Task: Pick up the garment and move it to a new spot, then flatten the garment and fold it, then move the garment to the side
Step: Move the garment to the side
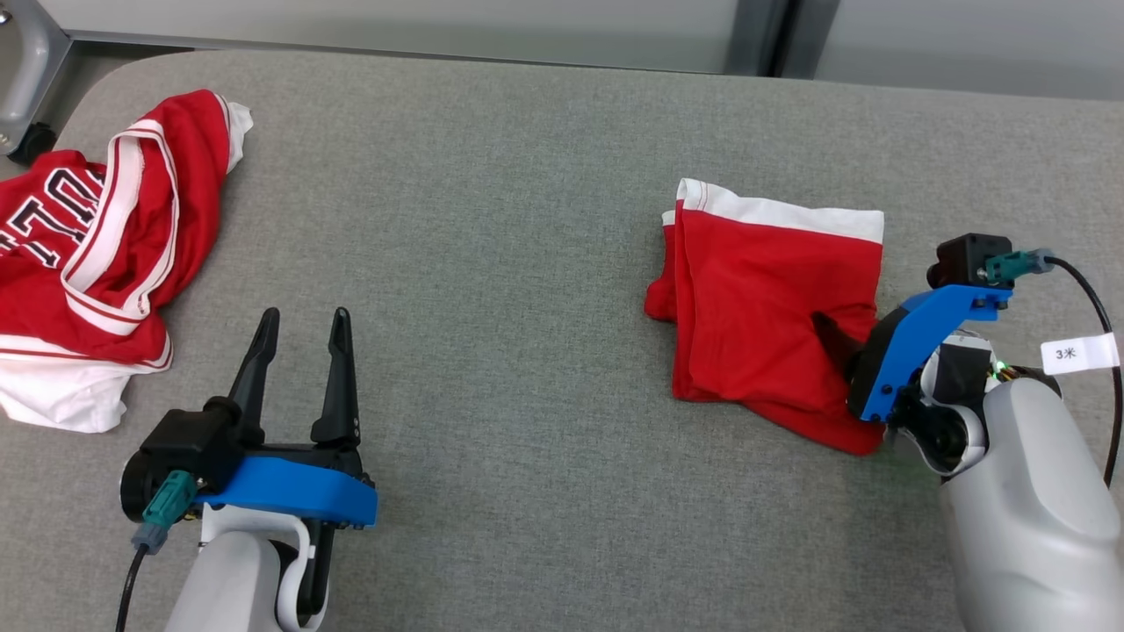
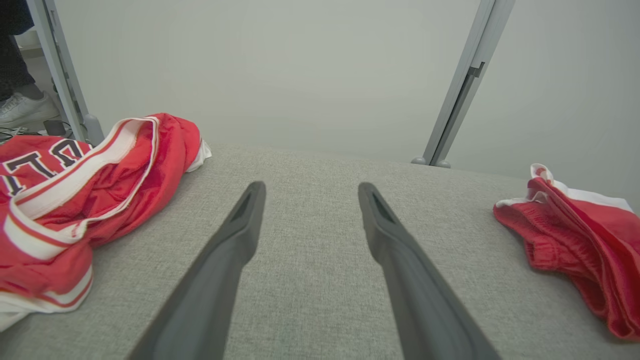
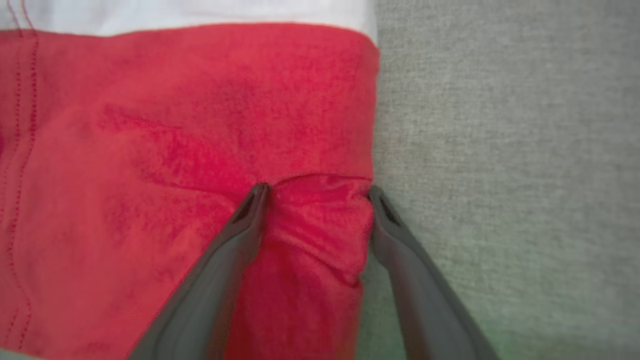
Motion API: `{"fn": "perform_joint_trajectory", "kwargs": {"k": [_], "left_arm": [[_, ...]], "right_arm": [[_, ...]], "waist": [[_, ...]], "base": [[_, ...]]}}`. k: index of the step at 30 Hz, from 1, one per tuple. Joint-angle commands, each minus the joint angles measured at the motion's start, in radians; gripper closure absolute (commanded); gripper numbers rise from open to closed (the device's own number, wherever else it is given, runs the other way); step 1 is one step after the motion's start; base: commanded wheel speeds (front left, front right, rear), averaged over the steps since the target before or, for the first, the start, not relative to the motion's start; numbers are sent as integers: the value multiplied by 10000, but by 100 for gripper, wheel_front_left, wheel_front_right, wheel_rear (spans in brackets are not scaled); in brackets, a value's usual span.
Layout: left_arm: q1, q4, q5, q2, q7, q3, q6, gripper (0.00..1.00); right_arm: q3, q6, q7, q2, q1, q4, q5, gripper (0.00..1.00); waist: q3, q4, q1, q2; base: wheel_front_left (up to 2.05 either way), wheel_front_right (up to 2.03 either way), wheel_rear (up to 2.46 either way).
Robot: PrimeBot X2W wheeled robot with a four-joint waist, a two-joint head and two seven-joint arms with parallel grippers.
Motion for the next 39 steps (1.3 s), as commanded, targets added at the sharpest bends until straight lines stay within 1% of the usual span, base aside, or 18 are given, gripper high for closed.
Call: {"fn": "perform_joint_trajectory", "kwargs": {"k": [1,2,3,4,8,10,11,13,16,19,21,24,26,30,36,39], "left_arm": [[-130,3,-19,-13,-47,3,-74,0],[-104,4,-17,-6,-47,22,-76,0],[-71,0,-20,-2,-47,49,-78,0],[-35,-7,-23,-1,-47,64,-80,0],[86,-122,38,64,-47,219,-81,0],[171,-241,91,127,-47,360,-52,0],[198,-305,97,142,-48,426,-30,0],[214,-443,160,173,-47,545,-11,0],[282,-706,234,203,-47,720,20,0],[310,-983,287,237,-47,863,38,0],[194,-1162,357,338,-45,897,26,0],[-121,-1417,468,525,-40,804,7,0],[-381,-1608,555,726,4,771,1,0],[-788,-2103,641,1053,260,645,-16,0],[-1127,-2941,752,1493,752,583,-27,0],[-1161,-3267,772,1653,969,597,-18,0]], "right_arm": [[99,5,84,76,148,336,54,0],[192,5,87,82,141,532,45,0],[312,5,11,96,90,669,277,61],[472,7,-146,107,34,707,324,100],[1299,5,-552,72,-390,590,142,100],[2056,8,-326,15,-616,340,-92,100],[2449,7,-170,-168,-706,178,-148,100],[3211,2,163,-798,-879,-257,-217,100],[4393,4,550,-1669,-1109,-1110,142,100],[5096,4,656,-2789,-1262,-1862,600,100],[5374,4,611,-3560,-1383,-2176,770,100],[5691,4,357,-4523,-1602,-2428,1062,100],[5708,4,-36,-5097,-1859,-2386,1126,100],[5696,2,-748,-5913,-2324,-1869,946,100],[5508,2,-2081,-6559,-2892,-883,558,100],[5254,2,-2782,-6596,-3057,-523,314,100]], "waist": [[4,-8,0,0],[5,-33,0,0],[4,-72,0,0],[4,-127,0,0],[-5,-603,0,0],[1,-994,0,0],[14,-1191,0,0],[61,-1582,0,0],[210,-2270,0,0],[458,-2891,0,0],[700,-3278,0,0],[1210,-3704,0,0],[1621,-3889,0,0],[2357,-4167,0,0],[3156,-4357,0,0],[3368,-4430,0,0]], "base": [[0,0,0],[0,0,0],[0,0,0],[0,0,0],[0,0,0],[0,0,0],[0,0,0],[0,0,0],[0,0,0],[0,0,0],[0,0,0],[0,0,0],[0,0,0],[0,0,0],[0,0,0],[0,0,0]]}}
